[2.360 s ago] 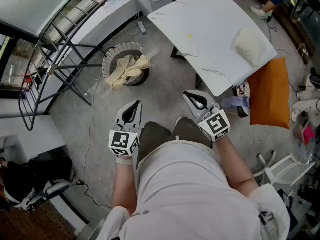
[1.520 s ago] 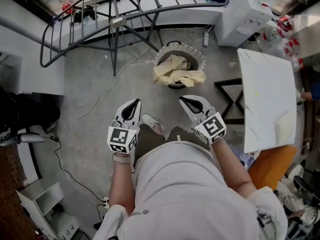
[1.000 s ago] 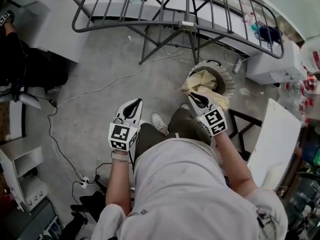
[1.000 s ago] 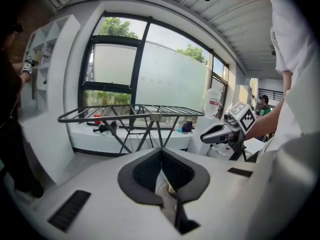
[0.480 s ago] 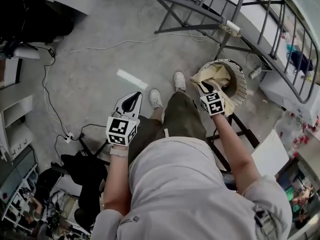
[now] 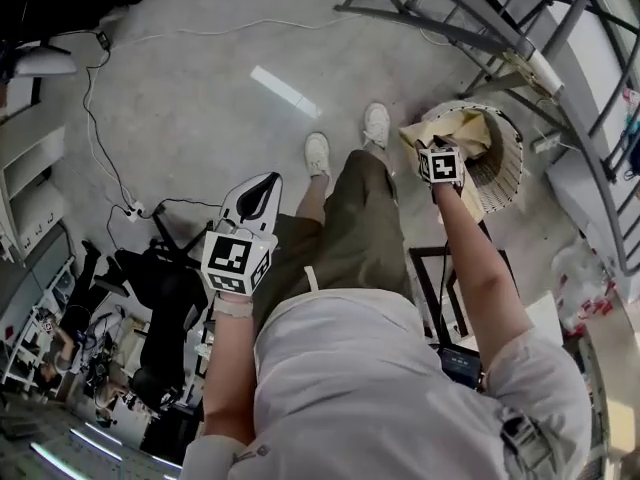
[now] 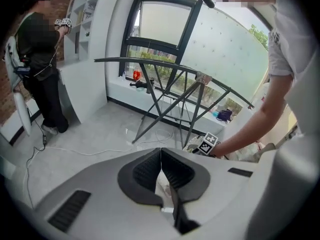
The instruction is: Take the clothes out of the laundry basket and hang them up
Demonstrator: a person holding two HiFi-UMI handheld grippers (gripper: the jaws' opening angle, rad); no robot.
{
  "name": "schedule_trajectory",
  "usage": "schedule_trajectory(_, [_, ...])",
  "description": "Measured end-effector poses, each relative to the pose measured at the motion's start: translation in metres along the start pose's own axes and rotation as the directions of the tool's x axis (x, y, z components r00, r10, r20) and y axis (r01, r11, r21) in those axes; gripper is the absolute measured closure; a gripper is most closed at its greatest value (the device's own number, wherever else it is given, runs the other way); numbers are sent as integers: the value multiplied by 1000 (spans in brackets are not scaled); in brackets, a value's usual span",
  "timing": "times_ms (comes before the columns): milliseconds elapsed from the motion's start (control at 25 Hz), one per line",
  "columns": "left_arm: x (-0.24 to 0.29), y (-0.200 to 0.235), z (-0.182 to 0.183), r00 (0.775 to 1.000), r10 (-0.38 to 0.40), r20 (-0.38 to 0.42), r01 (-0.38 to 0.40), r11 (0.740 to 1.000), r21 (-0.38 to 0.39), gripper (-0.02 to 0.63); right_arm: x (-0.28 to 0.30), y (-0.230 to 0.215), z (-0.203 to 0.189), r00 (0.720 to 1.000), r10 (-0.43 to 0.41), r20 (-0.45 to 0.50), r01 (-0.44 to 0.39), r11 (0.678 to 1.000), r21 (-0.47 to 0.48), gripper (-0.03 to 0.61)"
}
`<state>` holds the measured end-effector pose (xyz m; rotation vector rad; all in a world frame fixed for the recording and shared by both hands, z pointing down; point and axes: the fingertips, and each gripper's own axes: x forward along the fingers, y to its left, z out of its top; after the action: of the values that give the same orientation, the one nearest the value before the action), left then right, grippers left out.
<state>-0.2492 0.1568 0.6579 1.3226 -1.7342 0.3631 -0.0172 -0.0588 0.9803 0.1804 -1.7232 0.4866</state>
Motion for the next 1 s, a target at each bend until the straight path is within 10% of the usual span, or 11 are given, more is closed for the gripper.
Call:
schedule_trajectory(520, [55,-14,-50,989,18,-144,-21,1000,-22,611,103,-50,-14,995,58,-78,-37,967,250,356])
schedule_trajectory(640, [56,-20,-44,991,9,-137,-10,1000,-6,611,97,-50,-20,994,25,-108,-1,977,214,473])
schedule_trajectory(1000, [26,-46,-35,996,-47,-72,52,997,64,611,9,-30,-27,990,1,139,-41,957,286,561])
